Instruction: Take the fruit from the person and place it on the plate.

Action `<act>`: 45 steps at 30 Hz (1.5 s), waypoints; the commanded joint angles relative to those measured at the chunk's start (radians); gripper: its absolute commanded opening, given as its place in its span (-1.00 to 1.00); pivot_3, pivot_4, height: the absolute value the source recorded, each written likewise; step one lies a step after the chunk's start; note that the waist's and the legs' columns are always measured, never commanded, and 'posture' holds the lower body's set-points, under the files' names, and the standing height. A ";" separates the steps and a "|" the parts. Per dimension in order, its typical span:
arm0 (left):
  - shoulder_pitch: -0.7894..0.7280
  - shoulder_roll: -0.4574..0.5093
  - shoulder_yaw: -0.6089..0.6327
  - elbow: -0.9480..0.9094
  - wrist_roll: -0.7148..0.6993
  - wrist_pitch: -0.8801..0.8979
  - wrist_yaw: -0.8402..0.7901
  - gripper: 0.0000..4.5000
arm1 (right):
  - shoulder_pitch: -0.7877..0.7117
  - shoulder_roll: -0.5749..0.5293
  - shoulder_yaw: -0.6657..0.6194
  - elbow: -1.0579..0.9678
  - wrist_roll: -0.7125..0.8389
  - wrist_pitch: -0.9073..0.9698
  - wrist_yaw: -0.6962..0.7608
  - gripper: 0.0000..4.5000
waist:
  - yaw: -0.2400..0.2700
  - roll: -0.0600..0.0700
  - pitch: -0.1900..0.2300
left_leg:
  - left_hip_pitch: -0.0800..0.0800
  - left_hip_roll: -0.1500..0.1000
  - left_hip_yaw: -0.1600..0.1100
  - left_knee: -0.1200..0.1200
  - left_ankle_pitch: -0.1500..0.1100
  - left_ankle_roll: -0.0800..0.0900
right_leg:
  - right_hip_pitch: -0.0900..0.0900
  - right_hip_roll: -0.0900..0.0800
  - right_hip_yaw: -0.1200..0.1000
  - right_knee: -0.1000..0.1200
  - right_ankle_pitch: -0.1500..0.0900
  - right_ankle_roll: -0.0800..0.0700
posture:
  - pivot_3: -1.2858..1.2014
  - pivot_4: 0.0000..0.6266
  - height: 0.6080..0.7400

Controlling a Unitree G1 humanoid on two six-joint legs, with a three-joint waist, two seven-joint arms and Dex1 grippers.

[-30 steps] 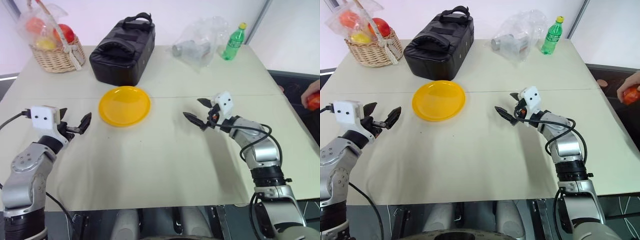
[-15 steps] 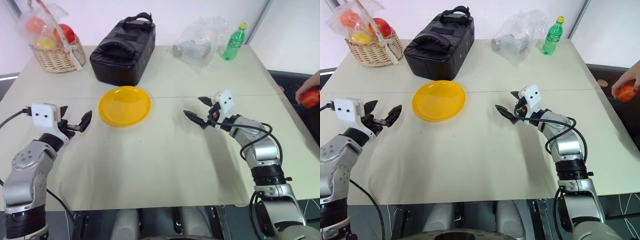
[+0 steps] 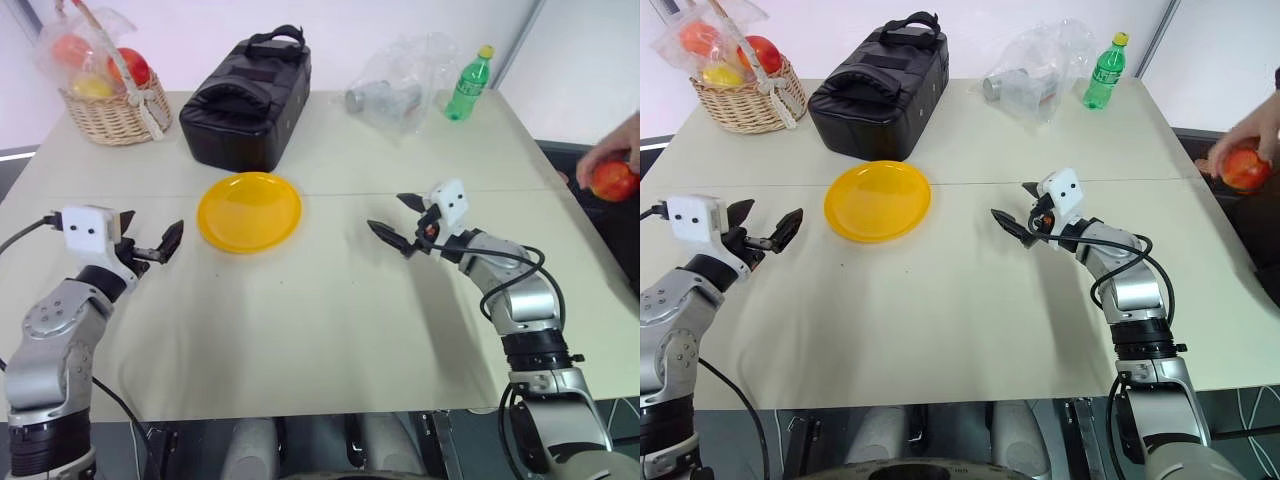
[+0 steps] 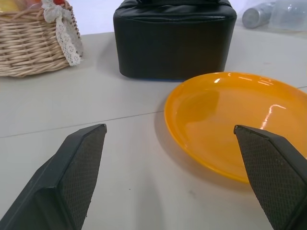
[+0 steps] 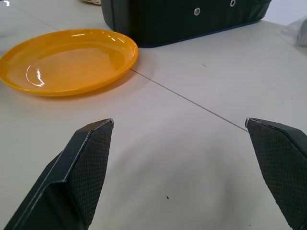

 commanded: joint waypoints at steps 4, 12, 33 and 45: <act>-0.018 0.018 0.011 -0.004 0.005 -0.022 -0.008 0.98 | -0.003 -0.002 -0.020 -0.029 0.001 -0.018 -0.007 1.00 | 0.000 0.000 0.000 | 0.000 0.000 0.000 0.000 0.000 0.000 | 0.000 0.000 0.000 0.000 0.000 0.000 | 0.03 -0.52 1.00; -0.032 0.021 0.006 0.007 0.011 -0.029 -0.015 0.98 | -0.001 -0.002 -0.019 -0.027 0.000 -0.022 -0.009 1.00 | 0.001 0.000 0.000 | 0.000 0.000 0.000 0.000 0.000 0.000 | 0.000 0.000 0.000 0.000 0.000 0.000 | 0.03 -0.52 1.00; -0.071 0.238 0.037 -0.128 -0.262 0.185 -0.295 0.98 | 0.004 -0.005 -0.021 -0.029 0.000 -0.025 -0.009 1.00 | -0.001 0.000 0.000 | 0.000 0.000 0.000 0.000 0.000 0.000 | 0.000 0.000 0.000 0.000 0.000 0.000 | 0.03 -0.52 1.00; -0.137 0.395 0.012 -0.110 -0.358 0.291 -0.390 0.98 | -0.050 0.006 -0.074 -0.194 0.113 0.112 -0.029 1.00 | -0.002 0.001 0.001 | 0.000 0.000 0.000 -0.001 0.000 0.000 | -0.001 0.000 0.000 0.000 0.000 0.000 | 0.03 -0.52 1.00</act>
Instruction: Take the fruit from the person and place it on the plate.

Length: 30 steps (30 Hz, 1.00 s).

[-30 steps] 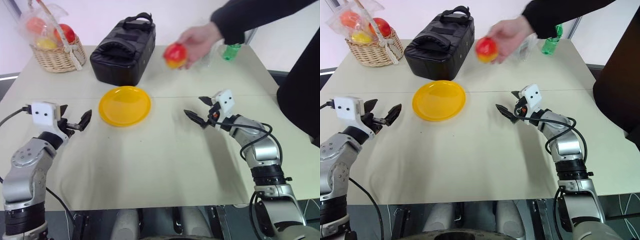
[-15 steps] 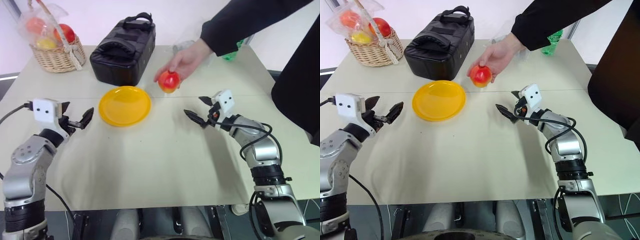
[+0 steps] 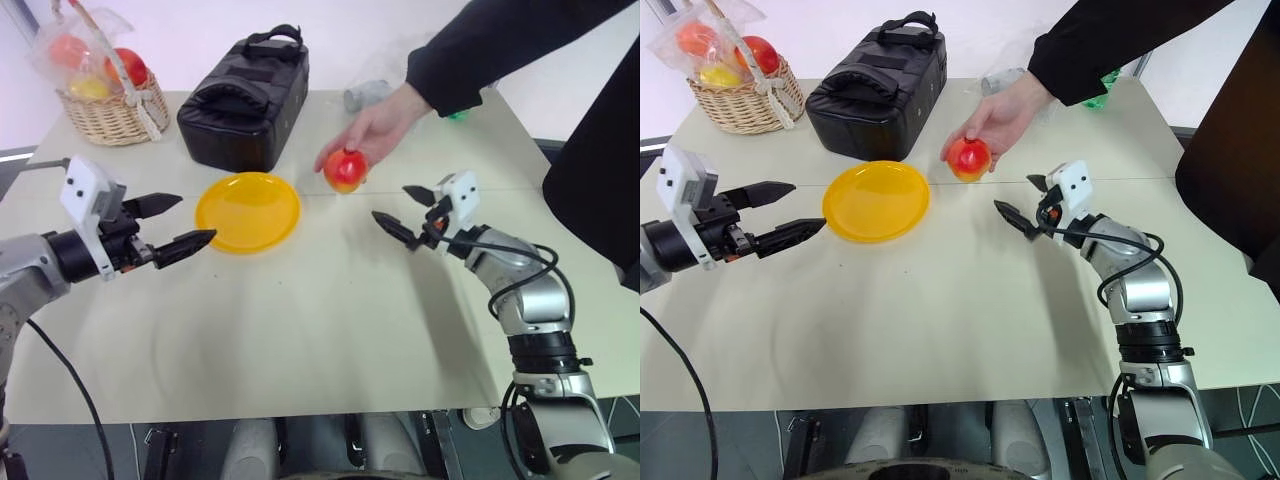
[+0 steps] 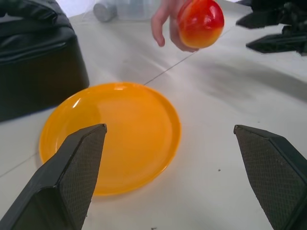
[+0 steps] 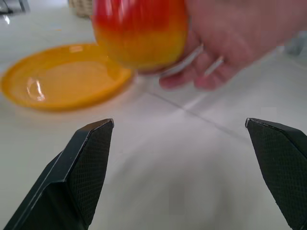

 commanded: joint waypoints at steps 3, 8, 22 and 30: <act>-0.039 -0.020 -0.036 -0.005 0.005 -0.014 0.020 0.98 | -0.079 0.042 -0.010 -0.075 0.050 0.032 -0.028 1.00 | -0.001 0.000 0.000 | 0.000 0.000 0.000 0.000 0.000 0.000 | 0.000 0.000 0.000 0.000 0.000 0.000 | 0.03 -0.52 1.00; -0.039 -0.045 -0.042 -0.022 -0.003 -0.008 0.045 0.98 | -0.123 0.077 0.011 -0.019 0.033 0.015 -0.024 1.00 | 0.001 0.000 0.000 | 0.000 0.000 0.000 0.000 0.000 0.000 | 0.000 0.000 0.000 0.000 0.000 0.000 | 0.03 -0.52 1.00; 0.014 -0.054 -0.005 -0.076 -0.019 -0.001 0.101 0.99 | -0.231 0.141 0.048 0.162 0.006 -0.058 0.027 0.89 | 0.000 0.000 0.000 | 0.000 0.000 0.000 0.000 0.000 0.000 | 0.000 0.000 0.000 0.000 0.000 0.000 | 0.03 -0.52 1.00; 0.024 -0.053 0.002 -0.083 -0.029 -0.003 0.117 1.00 | -0.235 0.139 0.048 0.163 0.015 -0.057 0.049 0.44 | -0.001 0.000 0.000 | 0.000 0.000 0.000 0.000 0.000 0.000 | 0.000 0.000 0.000 0.000 0.000 0.000 | 0.03 -0.52 1.00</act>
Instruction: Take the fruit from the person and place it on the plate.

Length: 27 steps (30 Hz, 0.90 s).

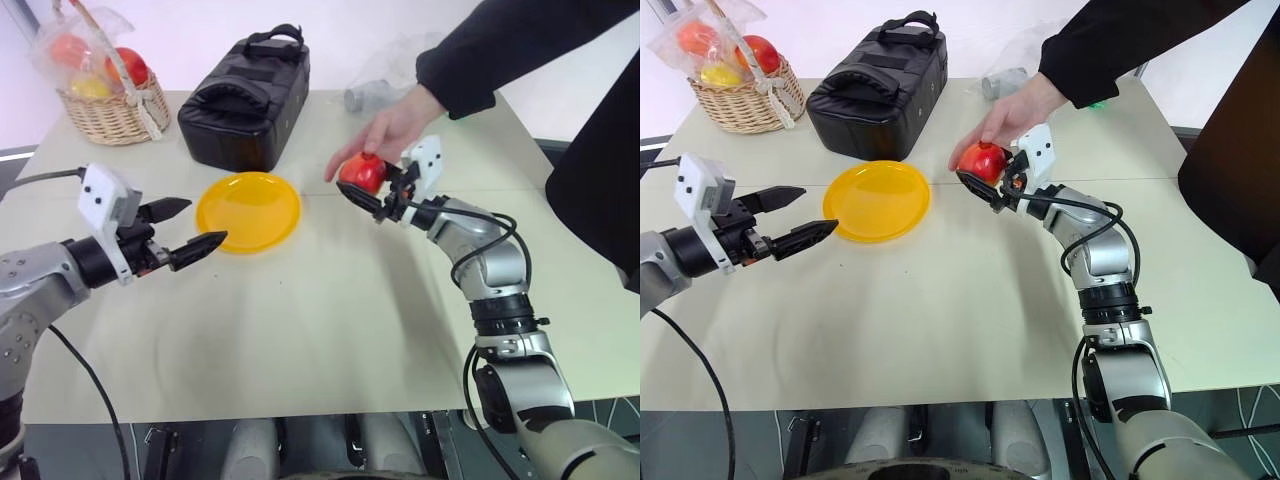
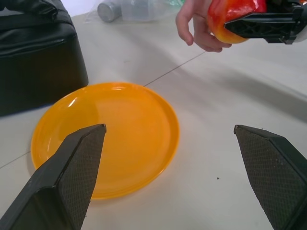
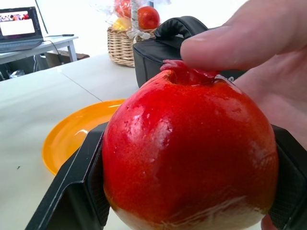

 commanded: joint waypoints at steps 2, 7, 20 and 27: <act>-0.005 0.002 0.027 -0.019 -0.004 -0.011 0.004 1.00 | -0.032 0.008 0.002 -0.043 0.007 0.006 0.004 0.44 | 0.000 0.000 0.000 | 0.000 0.000 0.000 0.000 0.000 0.000 | 0.000 0.000 0.000 0.000 0.000 0.000 | 0.03 -0.52 1.00; 0.055 0.019 0.027 0.012 0.059 -0.033 -0.003 1.00 | -0.032 0.085 0.066 -0.100 0.005 0.054 -0.022 0.44 | -0.007 0.000 0.000 | 0.000 0.000 0.000 0.000 0.000 0.000 | 0.000 0.000 0.000 0.000 0.000 0.000 | 0.03 -0.52 1.00; 0.258 -0.021 0.140 0.015 0.165 -0.095 0.012 1.00 | -0.210 0.330 0.150 0.317 -0.184 -0.203 -0.166 0.44 | -0.028 0.000 0.000 | -0.001 0.000 0.001 -0.002 0.000 -0.001 | -0.002 -0.002 0.000 0.000 0.000 -0.001 | 0.03 -0.52 1.00; 0.300 -0.044 0.180 -0.022 0.162 -0.085 0.026 1.00 | -0.293 0.385 0.154 0.580 -0.241 -0.319 -0.162 0.44 | -0.028 0.000 0.000 | -0.001 0.001 0.000 -0.003 0.000 -0.001 | -0.002 -0.003 -0.001 0.000 0.000 -0.001 | 0.03 -0.52 1.00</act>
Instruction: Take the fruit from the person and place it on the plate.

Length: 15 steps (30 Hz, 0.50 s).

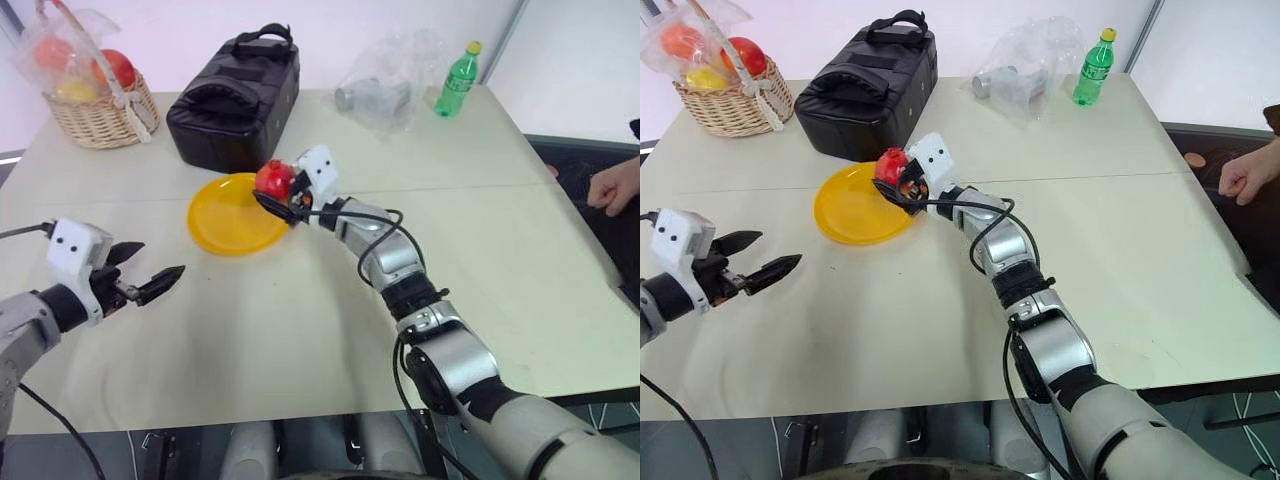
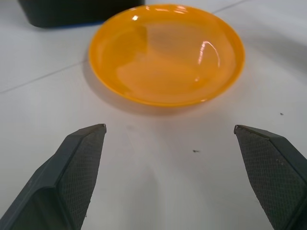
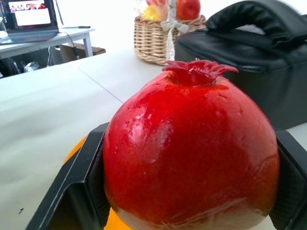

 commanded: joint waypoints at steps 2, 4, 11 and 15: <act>0.010 -0.005 0.048 -0.047 0.000 -0.010 0.010 1.00 | -0.062 0.032 -0.013 0.128 -0.023 -0.059 0.004 0.44 | 0.000 0.000 0.000 | 0.000 0.000 0.000 0.000 0.000 0.000 | 0.000 0.000 0.000 0.000 0.000 0.000 | 0.03 -0.52 1.00; 0.011 -0.009 0.049 -0.051 0.000 -0.009 0.013 1.00 | -0.079 0.047 -0.044 0.170 -0.001 -0.050 0.001 0.44 | -0.001 0.000 0.000 | 0.000 0.000 0.000 0.000 0.000 0.000 | 0.000 -0.001 0.000 0.000 0.000 0.000 | 0.03 -0.52 1.00; -0.008 -0.011 0.039 -0.047 -0.003 -0.008 0.016 1.00 | -0.100 0.063 -0.070 0.207 0.001 -0.079 0.040 0.99 | -0.001 0.000 0.000 | 0.000 0.001 0.000 -0.001 0.000 0.000 | 0.000 -0.001 0.000 0.000 0.000 0.000 | 0.03 -0.52 1.00; -0.031 -0.007 0.031 -0.032 -0.002 -0.007 0.013 1.00 | -0.099 0.059 -0.080 0.175 -0.006 -0.081 0.034 0.99 | -0.001 0.000 0.000 | 0.000 0.001 -0.001 -0.001 0.000 0.000 | 0.000 -0.002 -0.001 0.000 0.000 0.000 | 0.03 -0.52 1.00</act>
